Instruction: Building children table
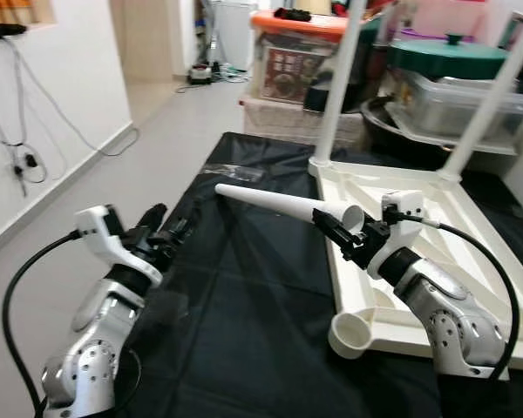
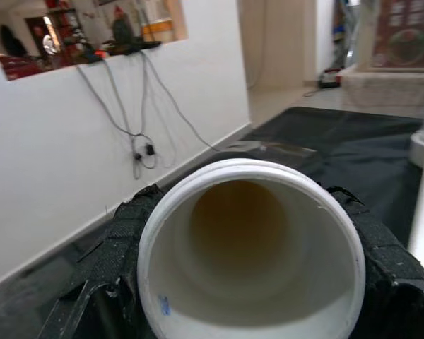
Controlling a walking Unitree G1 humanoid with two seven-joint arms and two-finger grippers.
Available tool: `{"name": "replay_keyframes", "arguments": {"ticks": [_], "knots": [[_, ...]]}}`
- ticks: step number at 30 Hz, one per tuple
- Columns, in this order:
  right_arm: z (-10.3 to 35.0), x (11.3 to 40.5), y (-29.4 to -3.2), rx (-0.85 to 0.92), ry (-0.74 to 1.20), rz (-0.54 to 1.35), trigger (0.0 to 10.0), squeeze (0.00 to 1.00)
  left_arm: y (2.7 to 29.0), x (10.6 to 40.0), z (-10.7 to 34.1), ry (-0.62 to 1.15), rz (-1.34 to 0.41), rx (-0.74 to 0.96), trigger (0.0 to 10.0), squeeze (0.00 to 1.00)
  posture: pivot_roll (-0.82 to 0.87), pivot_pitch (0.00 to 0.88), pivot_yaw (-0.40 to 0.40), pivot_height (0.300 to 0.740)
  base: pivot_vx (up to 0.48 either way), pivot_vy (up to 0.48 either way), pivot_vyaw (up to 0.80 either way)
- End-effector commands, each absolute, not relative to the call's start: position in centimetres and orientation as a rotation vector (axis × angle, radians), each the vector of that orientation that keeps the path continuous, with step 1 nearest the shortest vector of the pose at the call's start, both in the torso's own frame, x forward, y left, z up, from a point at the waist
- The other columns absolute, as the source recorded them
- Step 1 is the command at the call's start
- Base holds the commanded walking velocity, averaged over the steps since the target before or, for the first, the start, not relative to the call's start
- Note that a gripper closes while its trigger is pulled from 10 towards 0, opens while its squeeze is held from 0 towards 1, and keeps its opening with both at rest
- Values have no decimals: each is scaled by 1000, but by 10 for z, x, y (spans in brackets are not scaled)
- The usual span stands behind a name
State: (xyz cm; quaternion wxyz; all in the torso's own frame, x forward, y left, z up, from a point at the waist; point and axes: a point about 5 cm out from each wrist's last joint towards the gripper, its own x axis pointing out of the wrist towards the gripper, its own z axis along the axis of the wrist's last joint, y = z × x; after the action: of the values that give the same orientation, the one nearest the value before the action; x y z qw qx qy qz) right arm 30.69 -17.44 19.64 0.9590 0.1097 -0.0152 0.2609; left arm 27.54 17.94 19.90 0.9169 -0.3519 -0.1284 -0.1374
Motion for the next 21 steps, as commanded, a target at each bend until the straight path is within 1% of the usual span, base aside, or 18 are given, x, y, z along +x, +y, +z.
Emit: {"name": "replay_keyframes", "arguments": {"ticks": [1, 3, 4, 7, 8, 9, 11, 12, 13, 15, 20, 21], "knots": [[204, 307, -174, 252, -78, 550, 0, 0, 174, 278, 198, -246, -305, -802, 10000, 0, 58, 0, -121, 740, 0, 0, 0], [201, 307, -172, 278, -81, 564, 0, 0, 171, 278, 199, -239, -339, -859, 10000, 0, 61, 0, -120, 740, 0, 0, 0], [201, 307, -172, 278, -81, 564, 0, 0, 171, 278, 199, -239, -339, -859, 10000, 0, 61, 0, -120, 740, 0, 0, 0], [202, 309, -177, 422, -117, 510, 0, 0, 175, 277, 198, -234, -337, -964, 10000, 0, 57, 0, -118, 740, 0, 0, 0], [202, 309, -177, 422, -117, 510, 0, 0, 175, 277, 198, -234, -337, -964, 10000, 0, 57, 0, -118, 740, 0, 0, 0], [202, 311, -179, 498, -124, 478, 0, 0, 177, 278, 197, -240, -329, -1014, 10000, 0, 56, 0, -118, 740, 0, 0, 0], [202, 311, -179, 498, -124, 478, 0, 0, 177, 278, 197, -240, -329, -1014, 10000, 0, 56, 0, -118, 740, 0, 0, 0], [201, 312, -177, 597, -123, 460, 0, 0, 178, 279, 198, -254, -338, -1072, 10000, 0, 55, 0, -118, 740, 0, 0, 0], [198, 311, -173, 685, -117, 472, 0, 0, 179, 279, 200, -268, -347, -1128, 10000, 0, 55, 0, -118, 740, 0, 0, 0], [195, 307, -164, 792, -104, 508, 0, 0, 179, 279, 201, -286, -357, -1202, 10000, 0, 55, 0, -114, 740, 0, 0, 0], [191, 303, -158, 842, -88, 553, 0, 0, 181, 280, 201, -289, -357, -1239, 10000, 0, 55, 0, -115, 740, 0, 0, 0], [186, 299, -154, 872, -66, 600, 0, 0, 182, 280, 201, -289, -363, -1256, 10000, 0, 53, 0, -115, 740, 0, 0, 0]]}}
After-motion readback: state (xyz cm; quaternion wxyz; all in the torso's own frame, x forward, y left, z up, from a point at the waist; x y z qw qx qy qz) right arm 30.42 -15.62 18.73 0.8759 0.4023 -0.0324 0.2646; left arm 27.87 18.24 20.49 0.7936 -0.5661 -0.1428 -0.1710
